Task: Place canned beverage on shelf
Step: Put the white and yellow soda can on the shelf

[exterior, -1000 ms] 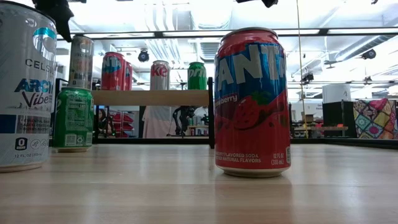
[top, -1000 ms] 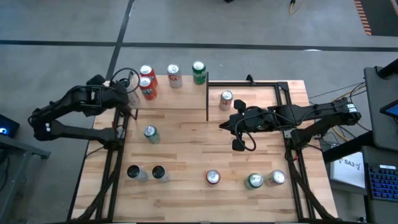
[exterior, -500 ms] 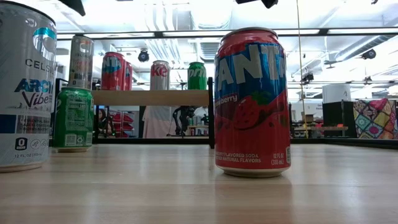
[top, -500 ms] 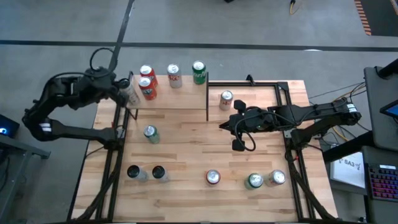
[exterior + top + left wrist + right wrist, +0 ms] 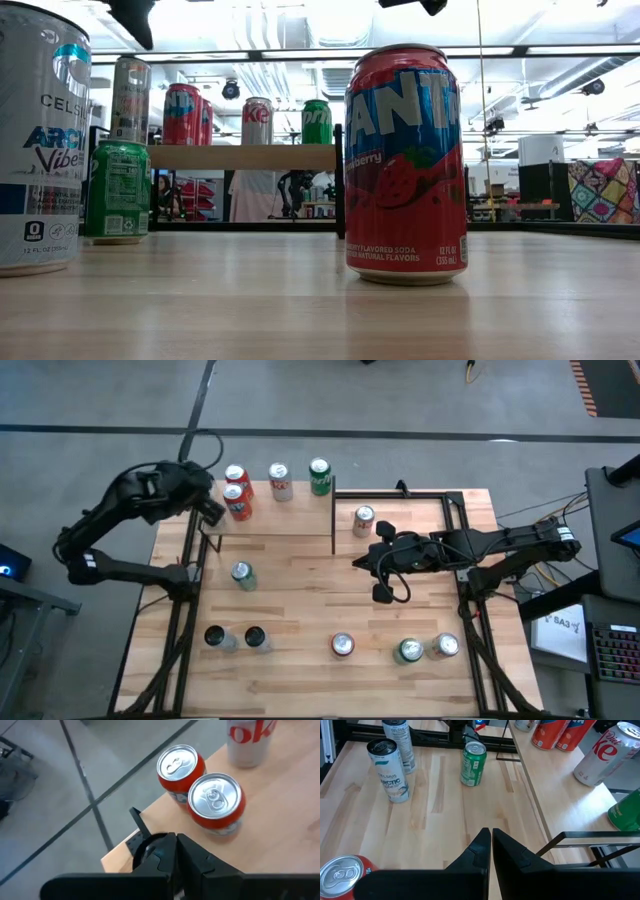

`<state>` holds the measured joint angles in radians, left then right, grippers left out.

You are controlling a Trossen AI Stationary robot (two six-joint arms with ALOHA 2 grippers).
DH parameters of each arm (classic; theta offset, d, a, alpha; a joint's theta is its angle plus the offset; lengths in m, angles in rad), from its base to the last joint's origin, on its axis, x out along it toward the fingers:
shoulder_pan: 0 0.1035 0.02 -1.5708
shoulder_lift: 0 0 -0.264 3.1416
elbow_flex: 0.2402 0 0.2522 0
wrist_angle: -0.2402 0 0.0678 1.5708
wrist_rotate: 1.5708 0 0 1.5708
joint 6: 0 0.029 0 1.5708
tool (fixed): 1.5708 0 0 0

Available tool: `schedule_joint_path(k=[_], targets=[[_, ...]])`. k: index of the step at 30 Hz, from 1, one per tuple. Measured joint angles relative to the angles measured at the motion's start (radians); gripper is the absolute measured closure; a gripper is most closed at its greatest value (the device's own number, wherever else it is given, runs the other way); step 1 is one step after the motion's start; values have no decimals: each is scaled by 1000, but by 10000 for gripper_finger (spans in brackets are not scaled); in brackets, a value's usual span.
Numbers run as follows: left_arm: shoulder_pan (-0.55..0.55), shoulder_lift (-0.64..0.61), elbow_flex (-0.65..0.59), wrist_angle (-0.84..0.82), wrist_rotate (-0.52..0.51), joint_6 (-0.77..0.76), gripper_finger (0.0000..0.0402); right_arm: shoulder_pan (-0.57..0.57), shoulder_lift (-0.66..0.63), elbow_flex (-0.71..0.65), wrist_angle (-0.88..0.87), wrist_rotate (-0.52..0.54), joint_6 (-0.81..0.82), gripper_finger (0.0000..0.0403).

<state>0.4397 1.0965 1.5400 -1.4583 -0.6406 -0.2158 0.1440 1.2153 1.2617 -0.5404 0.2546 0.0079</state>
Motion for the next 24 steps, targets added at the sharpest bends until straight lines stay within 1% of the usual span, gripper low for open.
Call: schedule_joint_path(k=[5, 10, 24], targets=[[54, 67, 47, -32, 25, 41, 402, 0, 0, 0, 0, 0, 6, 394], [84, 112, 83, -88, 22, 23, 402, 0, 0, -2, -1, 0, 10, 394], [84, 113, 73, -109, 21, 10, 402, 0, 0, -2, -1, 0, 11, 394]])
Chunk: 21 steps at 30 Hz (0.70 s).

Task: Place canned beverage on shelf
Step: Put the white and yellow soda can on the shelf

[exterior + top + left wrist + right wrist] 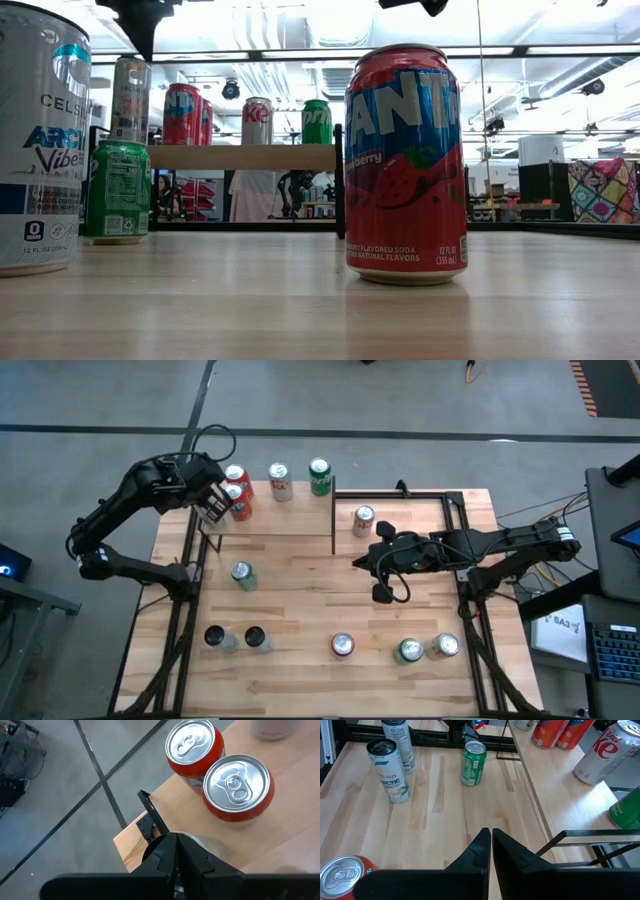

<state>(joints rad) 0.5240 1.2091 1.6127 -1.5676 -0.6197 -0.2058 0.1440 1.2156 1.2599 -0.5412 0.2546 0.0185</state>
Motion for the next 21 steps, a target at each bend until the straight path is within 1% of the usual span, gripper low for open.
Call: schedule_joint_path(k=[21], targets=[[0, 7, -23, -4, 2, -17, 402, 0, 0, -6, 0, 0, 15, 394]])
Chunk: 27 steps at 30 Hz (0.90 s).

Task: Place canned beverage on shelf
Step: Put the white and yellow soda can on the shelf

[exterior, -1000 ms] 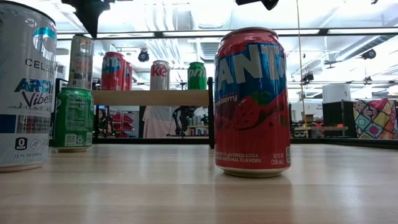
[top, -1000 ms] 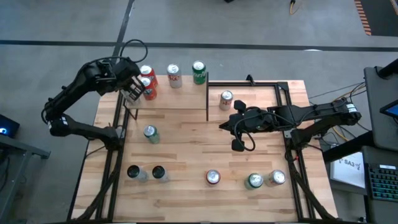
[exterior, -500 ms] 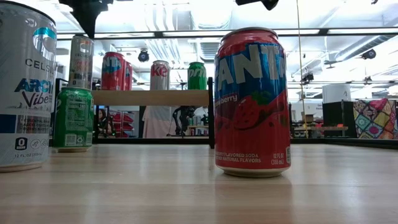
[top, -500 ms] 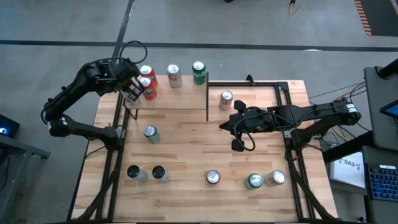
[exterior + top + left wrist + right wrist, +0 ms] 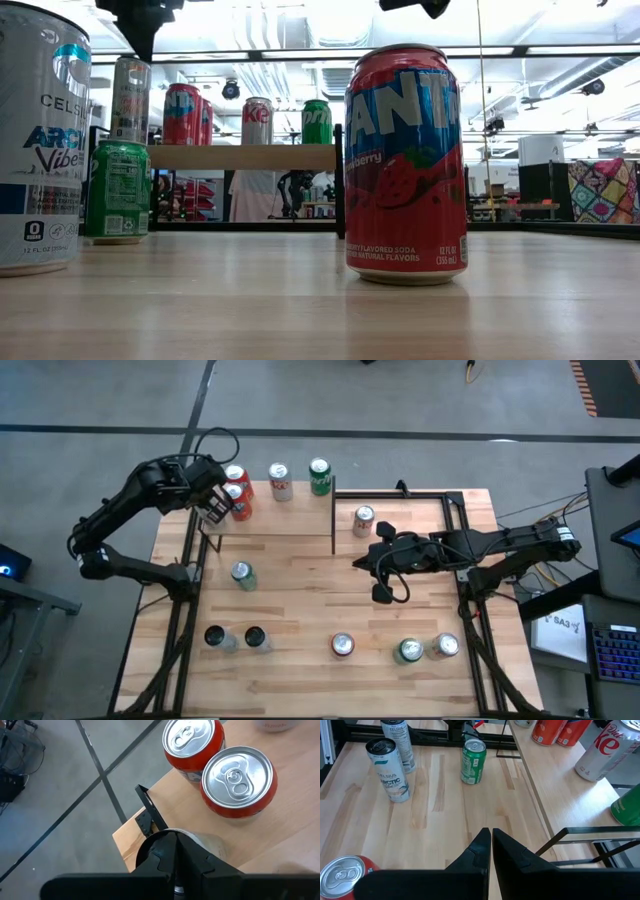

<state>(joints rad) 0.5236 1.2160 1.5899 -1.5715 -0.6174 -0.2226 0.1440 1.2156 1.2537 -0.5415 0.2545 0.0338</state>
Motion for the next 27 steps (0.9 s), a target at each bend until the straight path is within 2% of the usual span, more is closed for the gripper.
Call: schedule_joint_path(k=[4, 9, 24, 27], targets=[[0, 0, 0, 0, 8, 0, 402, 0, 0, 0, 0, 0, 0, 394], [0, -8, 0, 3, 78, 25, 402, 0, 0, 0, 0, 0, 0, 394], [-3, -34, 0, 0, 94, 61, 402, 0, 0, 0, 0, 0, 11, 394], [-4, -47, 0, 0, 132, 63, 402, 0, 0, 0, 0, 0, 11, 394]])
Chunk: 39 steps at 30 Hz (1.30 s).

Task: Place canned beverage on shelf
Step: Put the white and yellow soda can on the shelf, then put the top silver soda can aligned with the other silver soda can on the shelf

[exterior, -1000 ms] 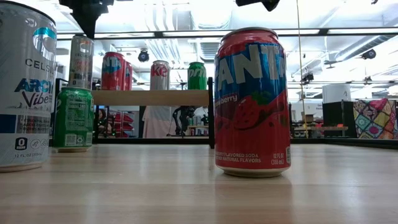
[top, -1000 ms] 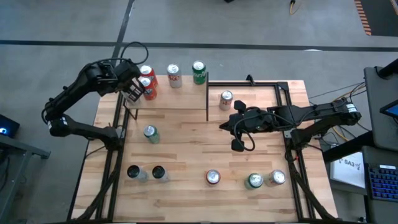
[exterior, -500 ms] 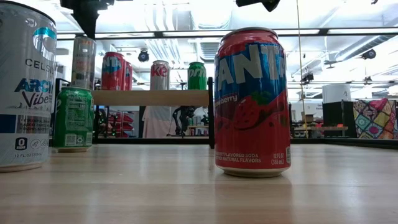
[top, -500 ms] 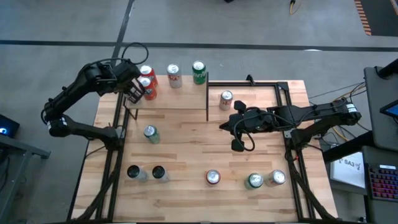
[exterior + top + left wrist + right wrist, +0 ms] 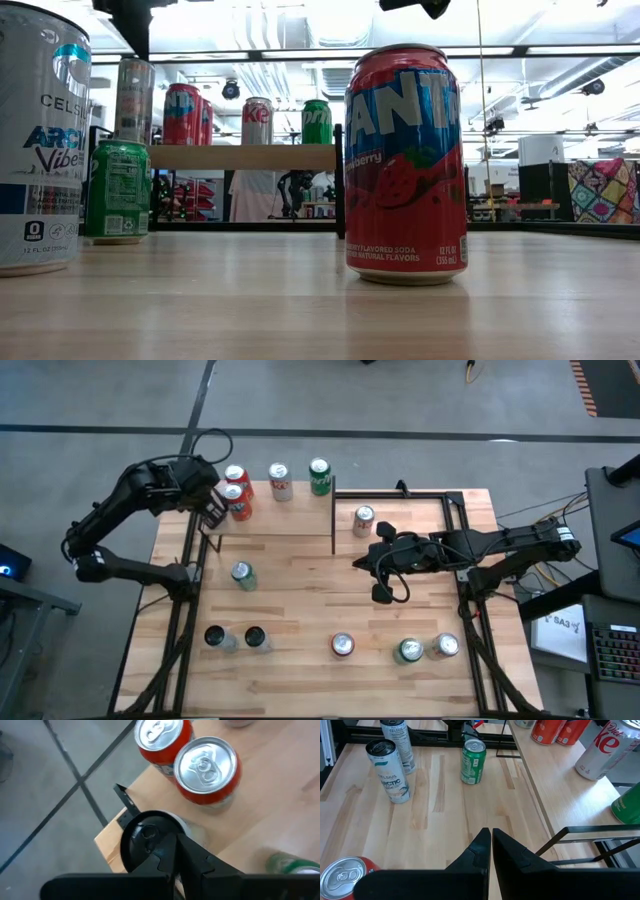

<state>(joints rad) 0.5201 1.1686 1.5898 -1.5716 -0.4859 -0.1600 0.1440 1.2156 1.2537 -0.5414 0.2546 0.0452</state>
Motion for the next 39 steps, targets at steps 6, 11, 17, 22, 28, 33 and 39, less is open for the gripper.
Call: schedule_joint_path(k=[6, 11, 17, 22, 28, 33, 39], targets=[[0, -27, 0, 0, 31, -12, 402, 0, 0, 0, 0, 0, 0, 394], [0, -39, 0, 0, 35, -15, 402, 0, 0, 0, 0, 0, 9, 394], [-2, -45, 0, 9, 53, -16, 402, 0, 0, 0, 1, 0, 15, 394], [-16, -47, 0, 61, 122, -16, 402, 0, 0, 0, 16, 0, 15, 394], [-38, -47, 0, 135, 123, 2, 402, 0, 0, 0, 55, 0, 7, 394], [-73, -47, 0, 199, 135, 30, 402, 0, 0, -21, 85, 6, 7, 394], [-192, -70, -27, 356, 136, 45, 402, 0, 0, -82, 174, 8, 16, 394]])
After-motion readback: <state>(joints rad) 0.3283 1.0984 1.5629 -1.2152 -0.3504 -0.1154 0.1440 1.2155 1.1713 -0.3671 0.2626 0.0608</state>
